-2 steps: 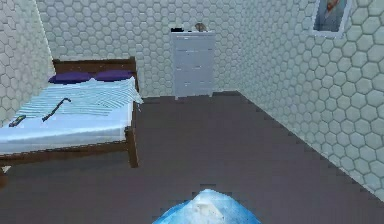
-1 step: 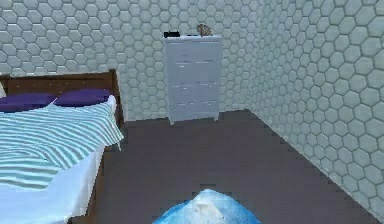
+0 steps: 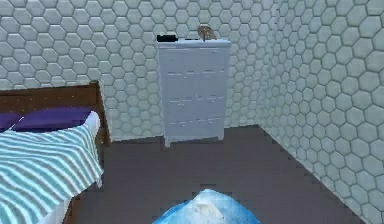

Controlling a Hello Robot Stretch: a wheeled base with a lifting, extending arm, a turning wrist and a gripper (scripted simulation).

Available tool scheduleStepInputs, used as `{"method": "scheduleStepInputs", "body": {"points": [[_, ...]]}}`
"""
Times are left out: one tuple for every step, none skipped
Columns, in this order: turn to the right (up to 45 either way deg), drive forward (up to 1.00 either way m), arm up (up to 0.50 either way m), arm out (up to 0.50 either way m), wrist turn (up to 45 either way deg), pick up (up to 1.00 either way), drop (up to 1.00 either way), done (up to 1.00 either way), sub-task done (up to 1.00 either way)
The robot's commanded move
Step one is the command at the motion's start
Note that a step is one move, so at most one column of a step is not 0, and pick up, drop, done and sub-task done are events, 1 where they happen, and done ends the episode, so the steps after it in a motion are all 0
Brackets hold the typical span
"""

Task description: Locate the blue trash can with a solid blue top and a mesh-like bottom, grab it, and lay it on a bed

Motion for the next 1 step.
{"method": "scheduleStepInputs", "body": {"points": [[-3.0,0.0,0.0,0.0,0.0,0.0,0.0,0.0,0.0]]}}
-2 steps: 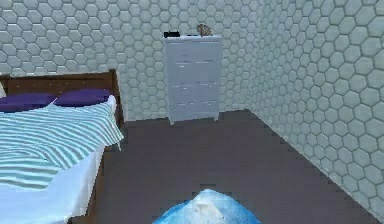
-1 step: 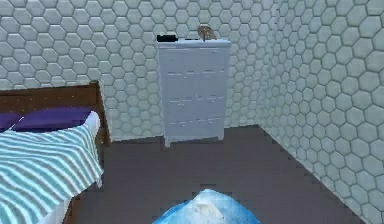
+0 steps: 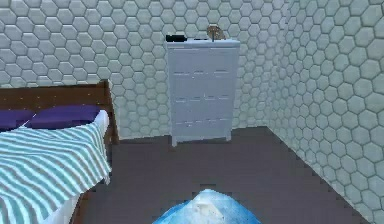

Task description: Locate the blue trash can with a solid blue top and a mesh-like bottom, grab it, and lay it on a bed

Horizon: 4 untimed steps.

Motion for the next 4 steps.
{"method": "scheduleStepInputs", "body": {"points": [[-3.0,0.0,0.0,0.0,0.0,0.0,0.0,0.0,0.0],[0.0,1.0,0.0,0.0,0.0,0.0,0.0,0.0,0.0],[0.0,0.15,0.0,0.0,0.0,0.0,0.0,0.0,0.0],[3.0,0.0,0.0,0.0,0.0,0.0,0.0,0.0,0.0]]}}
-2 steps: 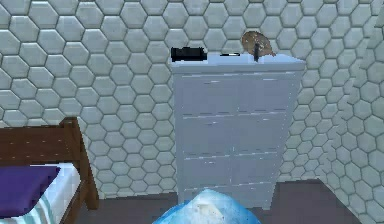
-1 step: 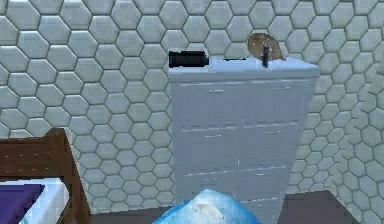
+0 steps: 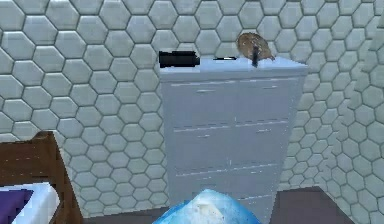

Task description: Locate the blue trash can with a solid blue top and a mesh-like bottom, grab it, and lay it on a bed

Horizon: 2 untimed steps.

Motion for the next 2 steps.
{"method": "scheduleStepInputs", "body": {"points": [[-6.0,0.0,0.0,0.0,0.0,0.0,0.0,0.0,0.0],[-45.0,0.0,0.0,0.0,0.0,0.0,0.0,0.0,0.0]]}}
